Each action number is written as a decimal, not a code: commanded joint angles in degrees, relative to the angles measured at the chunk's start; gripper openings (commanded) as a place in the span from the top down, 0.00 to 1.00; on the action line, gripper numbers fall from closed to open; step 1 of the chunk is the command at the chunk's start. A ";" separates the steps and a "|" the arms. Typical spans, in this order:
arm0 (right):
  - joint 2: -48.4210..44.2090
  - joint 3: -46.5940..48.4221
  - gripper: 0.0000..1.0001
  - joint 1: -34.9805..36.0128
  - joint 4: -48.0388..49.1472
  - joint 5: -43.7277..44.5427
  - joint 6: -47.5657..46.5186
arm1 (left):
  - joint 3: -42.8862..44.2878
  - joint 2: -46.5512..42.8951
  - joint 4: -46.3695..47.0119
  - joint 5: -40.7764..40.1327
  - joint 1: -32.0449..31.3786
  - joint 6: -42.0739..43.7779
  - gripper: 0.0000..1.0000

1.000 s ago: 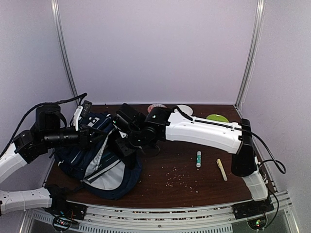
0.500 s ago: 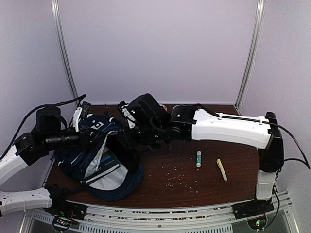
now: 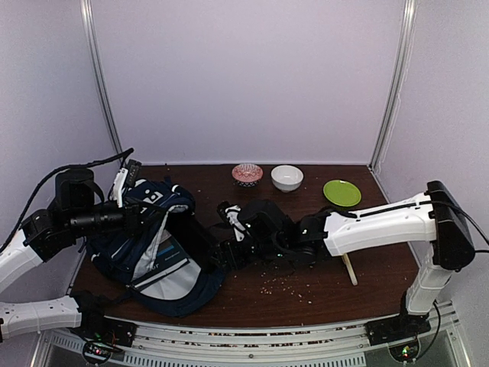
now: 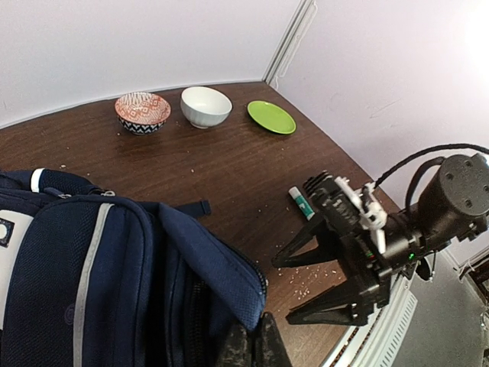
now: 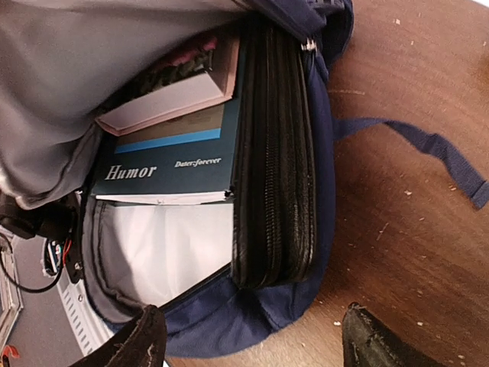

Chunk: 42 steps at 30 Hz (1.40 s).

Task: Pack the student bag
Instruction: Place the personal item in the student bag.

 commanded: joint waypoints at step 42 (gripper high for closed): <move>26.09 36.80 0.80 -2.40 5.11 1.77 1.96 | 2.94 2.60 14.87 17.63 -4.75 -1.93 1.00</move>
